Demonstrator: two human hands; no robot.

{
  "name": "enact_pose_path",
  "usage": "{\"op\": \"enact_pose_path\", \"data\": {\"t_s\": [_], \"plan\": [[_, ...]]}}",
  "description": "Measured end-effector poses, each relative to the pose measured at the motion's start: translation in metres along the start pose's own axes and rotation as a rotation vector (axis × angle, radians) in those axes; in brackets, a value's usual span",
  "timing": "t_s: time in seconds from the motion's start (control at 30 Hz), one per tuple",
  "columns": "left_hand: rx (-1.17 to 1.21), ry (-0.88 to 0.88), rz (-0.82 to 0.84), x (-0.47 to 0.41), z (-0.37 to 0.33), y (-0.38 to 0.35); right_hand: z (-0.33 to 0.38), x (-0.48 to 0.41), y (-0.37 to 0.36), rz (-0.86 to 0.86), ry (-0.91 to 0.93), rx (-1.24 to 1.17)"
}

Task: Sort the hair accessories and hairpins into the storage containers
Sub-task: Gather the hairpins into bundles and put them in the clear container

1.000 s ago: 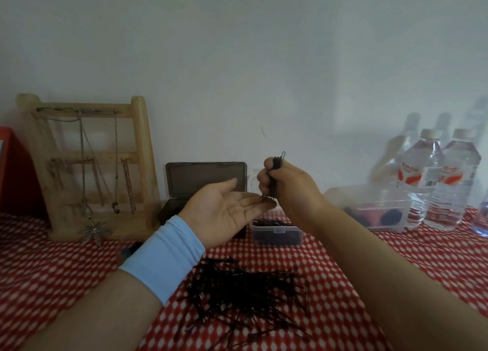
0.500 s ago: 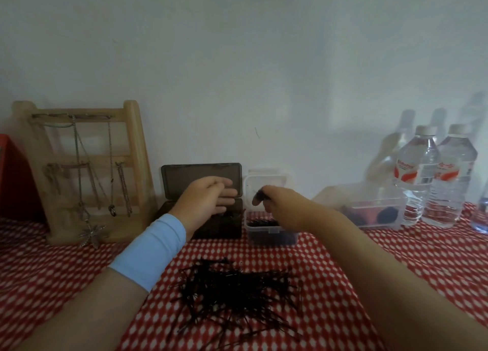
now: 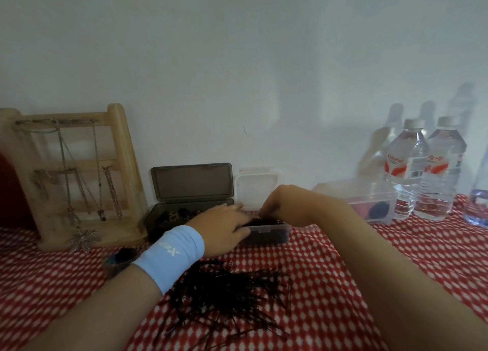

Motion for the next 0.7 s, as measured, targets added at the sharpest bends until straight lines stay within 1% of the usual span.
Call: {"op": "enact_pose_path", "data": {"t_s": [0.1, 0.2, 0.27, 0.4, 0.43, 0.47, 0.5, 0.53, 0.57, 0.63, 0.67, 0.7], "plan": [[0.018, -0.004, -0.051, -0.001, 0.001, -0.001, 0.002, -0.003, 0.002, -0.043, 0.002, -0.003], [0.242, 0.048, -0.035, 0.0, 0.003, 0.003, 0.009, -0.002, -0.005, 0.004, 0.016, 0.019], [0.347, 0.082, -0.068, 0.007, 0.004, 0.009, 0.012, 0.0, -0.003, 0.006, 0.014, 0.044], [0.356, 0.111, -0.348, 0.033, 0.015, 0.032, 0.033, 0.008, 0.016, -0.088, 0.046, -0.022], [0.352, 0.111, -0.392, 0.041, 0.018, 0.035, 0.043, 0.012, 0.018, -0.076, 0.073, -0.04], [0.35, 0.112, -0.398, 0.048, 0.02, 0.035, 0.054, 0.016, 0.015, -0.029, 0.096, -0.051], [0.354, 0.107, -0.362, 0.054, 0.019, 0.034, 0.064, 0.02, 0.009, 0.046, 0.109, -0.05], [0.368, 0.09, -0.282, 0.06, 0.017, 0.03, 0.072, 0.024, 0.001, 0.142, 0.096, -0.036], [0.389, 0.059, -0.165, 0.066, 0.011, 0.023, 0.075, 0.027, -0.009, 0.246, 0.063, -0.006], [0.376, -0.007, 0.083, 0.076, 0.0, 0.004, 0.076, 0.033, -0.028, 0.425, -0.046, 0.135], [0.315, -0.024, 0.175, 0.081, -0.005, -0.006, 0.074, 0.036, -0.034, 0.487, -0.107, 0.234], [0.239, -0.032, 0.229, 0.084, -0.008, -0.013, 0.071, 0.039, -0.036, 0.531, -0.161, 0.324]]}}
Point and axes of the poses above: each hand's wrist, its own x-axis away from the middle knuckle, its own y-axis out of the back of the hand, z = x × y, the point moved 6 cm from there along -x, towards the middle knuckle, and after that the axes turned 13 degrees about -x, right-handed, at the moved point
